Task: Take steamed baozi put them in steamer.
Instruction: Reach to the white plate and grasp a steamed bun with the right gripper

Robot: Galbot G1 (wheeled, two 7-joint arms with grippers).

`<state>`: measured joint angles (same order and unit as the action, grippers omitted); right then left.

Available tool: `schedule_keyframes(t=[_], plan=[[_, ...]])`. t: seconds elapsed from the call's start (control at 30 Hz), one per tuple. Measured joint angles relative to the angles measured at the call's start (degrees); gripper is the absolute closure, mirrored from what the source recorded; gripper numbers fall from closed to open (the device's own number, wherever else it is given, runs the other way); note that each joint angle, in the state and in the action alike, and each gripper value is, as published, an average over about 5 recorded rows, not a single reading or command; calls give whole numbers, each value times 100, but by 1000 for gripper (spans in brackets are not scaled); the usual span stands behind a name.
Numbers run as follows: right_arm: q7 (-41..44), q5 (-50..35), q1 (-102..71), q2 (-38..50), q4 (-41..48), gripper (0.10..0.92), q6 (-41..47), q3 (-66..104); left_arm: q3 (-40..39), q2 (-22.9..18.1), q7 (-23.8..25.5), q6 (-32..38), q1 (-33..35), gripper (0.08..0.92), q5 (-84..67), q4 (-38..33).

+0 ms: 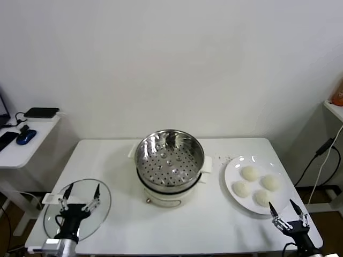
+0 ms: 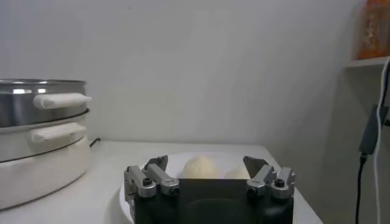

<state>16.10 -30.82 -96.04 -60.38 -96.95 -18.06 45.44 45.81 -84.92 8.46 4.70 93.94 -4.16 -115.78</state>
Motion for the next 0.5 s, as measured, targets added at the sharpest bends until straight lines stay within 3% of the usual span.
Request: schedule_keyframes(t=[0.27, 0.5], plan=[[417, 486, 674, 604, 32, 203, 526, 110, 18, 53, 75, -3, -32, 177, -1, -25], [1495, 1134, 1936, 1616, 439, 203, 1194, -345, -47, 86, 103, -3, -63, 177, -39, -1]])
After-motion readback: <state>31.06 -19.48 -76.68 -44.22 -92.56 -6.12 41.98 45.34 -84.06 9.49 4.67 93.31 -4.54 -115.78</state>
